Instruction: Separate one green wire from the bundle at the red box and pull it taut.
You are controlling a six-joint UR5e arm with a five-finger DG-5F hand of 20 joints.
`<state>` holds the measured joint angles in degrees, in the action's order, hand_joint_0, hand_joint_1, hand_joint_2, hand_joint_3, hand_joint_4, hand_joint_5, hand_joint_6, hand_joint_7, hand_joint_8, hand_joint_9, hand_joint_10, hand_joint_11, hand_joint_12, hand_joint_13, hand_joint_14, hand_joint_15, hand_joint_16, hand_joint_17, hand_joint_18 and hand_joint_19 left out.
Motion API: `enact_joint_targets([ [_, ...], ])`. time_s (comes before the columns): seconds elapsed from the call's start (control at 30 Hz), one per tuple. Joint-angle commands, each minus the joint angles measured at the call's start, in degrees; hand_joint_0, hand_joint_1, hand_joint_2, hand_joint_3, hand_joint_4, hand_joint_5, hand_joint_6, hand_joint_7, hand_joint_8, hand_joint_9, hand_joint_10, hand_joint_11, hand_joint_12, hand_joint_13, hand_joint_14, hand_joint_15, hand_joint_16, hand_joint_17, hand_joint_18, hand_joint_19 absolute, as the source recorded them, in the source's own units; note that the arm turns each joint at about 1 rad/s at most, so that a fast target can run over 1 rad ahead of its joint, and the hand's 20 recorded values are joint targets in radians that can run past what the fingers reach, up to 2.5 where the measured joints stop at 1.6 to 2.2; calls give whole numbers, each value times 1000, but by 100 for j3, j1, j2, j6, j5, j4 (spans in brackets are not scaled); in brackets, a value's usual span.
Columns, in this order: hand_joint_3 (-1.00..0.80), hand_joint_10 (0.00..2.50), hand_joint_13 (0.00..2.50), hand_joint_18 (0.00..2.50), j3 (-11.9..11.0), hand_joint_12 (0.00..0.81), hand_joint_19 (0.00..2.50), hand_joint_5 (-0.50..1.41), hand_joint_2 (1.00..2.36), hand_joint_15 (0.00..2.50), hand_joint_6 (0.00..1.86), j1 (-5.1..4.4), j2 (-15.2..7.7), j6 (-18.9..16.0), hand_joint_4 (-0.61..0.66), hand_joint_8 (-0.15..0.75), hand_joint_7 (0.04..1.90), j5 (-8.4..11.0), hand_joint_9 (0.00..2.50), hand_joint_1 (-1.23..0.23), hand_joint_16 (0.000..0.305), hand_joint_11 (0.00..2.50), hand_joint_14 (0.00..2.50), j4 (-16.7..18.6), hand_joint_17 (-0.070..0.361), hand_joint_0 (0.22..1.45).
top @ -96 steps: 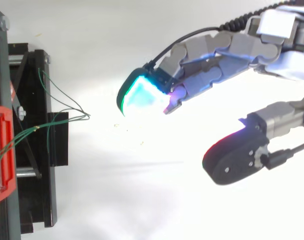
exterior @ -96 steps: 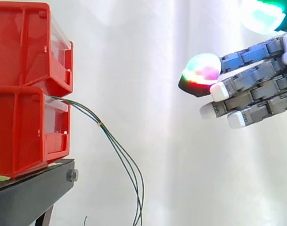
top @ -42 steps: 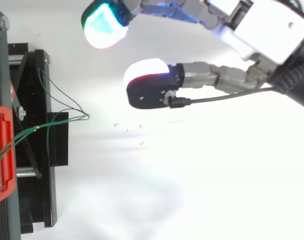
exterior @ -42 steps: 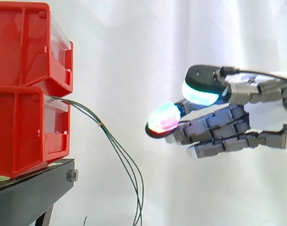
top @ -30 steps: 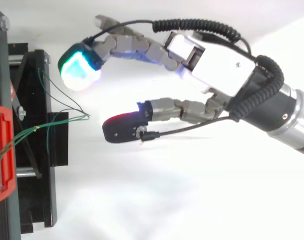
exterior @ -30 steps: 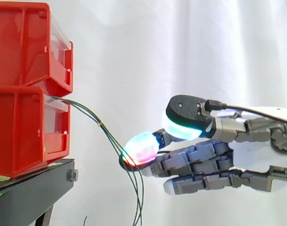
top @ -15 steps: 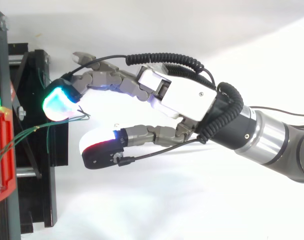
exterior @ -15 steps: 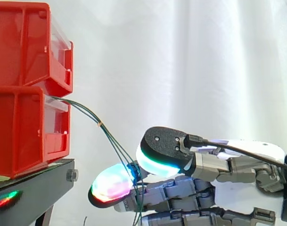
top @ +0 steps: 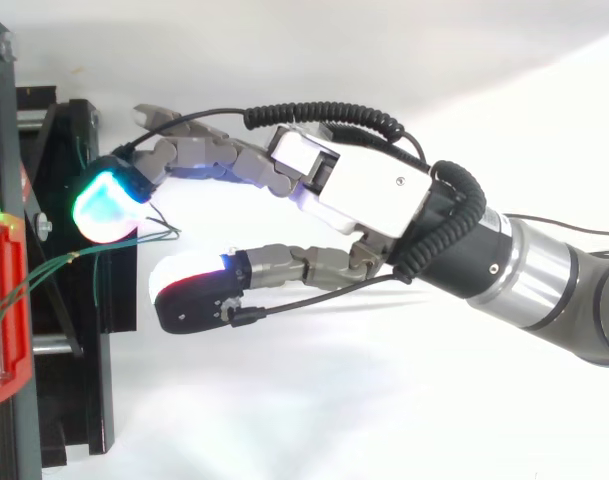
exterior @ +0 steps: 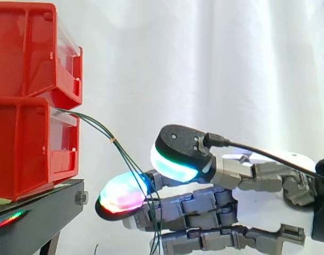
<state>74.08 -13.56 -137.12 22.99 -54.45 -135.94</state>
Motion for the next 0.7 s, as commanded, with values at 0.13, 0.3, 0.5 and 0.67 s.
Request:
enact_joint_targets([
  [0.13,-445,1,261,374,-201,363,175,-200,1004,2,502,-15,1,4,306,309,783,4,398,-533,55,112,0,-117,125,525],
  [0.3,-443,2,285,402,-219,360,181,-186,1005,9,502,-24,1,-31,325,310,816,-4,425,-539,55,119,0,-143,124,531],
  [0.5,-440,3,337,451,-219,359,184,-157,1005,19,503,-32,1,-67,355,318,911,-4,482,-546,54,132,1,-143,122,542],
  [0.67,-439,3,359,474,-254,355,189,-144,1005,28,503,-59,1,-58,345,315,963,-4,513,-552,54,152,0,-143,121,550],
])
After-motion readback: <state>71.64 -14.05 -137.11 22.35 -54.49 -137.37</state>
